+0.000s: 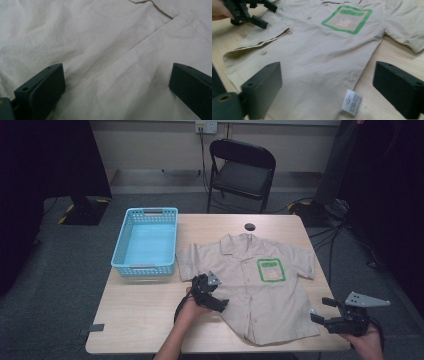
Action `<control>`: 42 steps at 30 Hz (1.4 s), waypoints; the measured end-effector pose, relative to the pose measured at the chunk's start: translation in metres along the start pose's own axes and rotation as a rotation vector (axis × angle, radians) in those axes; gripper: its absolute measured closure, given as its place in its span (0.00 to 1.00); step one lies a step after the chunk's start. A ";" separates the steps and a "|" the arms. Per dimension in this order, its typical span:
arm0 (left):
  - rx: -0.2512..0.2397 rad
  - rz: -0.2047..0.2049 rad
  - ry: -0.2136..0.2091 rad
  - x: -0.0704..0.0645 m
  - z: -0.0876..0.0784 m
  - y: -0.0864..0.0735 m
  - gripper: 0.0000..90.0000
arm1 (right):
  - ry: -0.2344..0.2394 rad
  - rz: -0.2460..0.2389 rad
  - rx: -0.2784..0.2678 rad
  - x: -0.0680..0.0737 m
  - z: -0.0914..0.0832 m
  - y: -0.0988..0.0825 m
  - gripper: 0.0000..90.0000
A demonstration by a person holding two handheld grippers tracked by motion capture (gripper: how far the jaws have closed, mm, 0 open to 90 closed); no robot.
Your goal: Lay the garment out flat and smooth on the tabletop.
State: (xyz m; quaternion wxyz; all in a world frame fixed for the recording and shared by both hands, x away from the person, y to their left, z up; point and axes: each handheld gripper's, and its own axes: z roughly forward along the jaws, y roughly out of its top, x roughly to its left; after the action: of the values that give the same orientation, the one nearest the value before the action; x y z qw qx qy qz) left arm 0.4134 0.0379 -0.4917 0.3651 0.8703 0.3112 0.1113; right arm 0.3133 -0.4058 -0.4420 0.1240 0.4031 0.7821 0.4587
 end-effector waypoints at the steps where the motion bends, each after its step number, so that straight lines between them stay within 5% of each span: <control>1: 0.000 0.000 0.000 0.000 0.000 0.000 0.00 | -0.007 0.002 0.000 0.000 0.002 0.001 0.06; 4: 0.000 0.000 0.000 0.000 0.000 0.000 0.00 | -0.020 0.001 0.004 0.000 0.008 0.004 0.00; 42: 0.000 0.000 0.000 0.000 0.000 0.000 0.00 | -0.053 -0.056 0.044 -0.003 0.068 0.038 0.00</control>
State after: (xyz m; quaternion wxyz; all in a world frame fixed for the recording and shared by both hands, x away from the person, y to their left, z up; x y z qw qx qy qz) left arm 0.4133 0.0379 -0.4918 0.3652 0.8703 0.3113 0.1113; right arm 0.3731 -0.3565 -0.4482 0.1485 0.3954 0.7996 0.4269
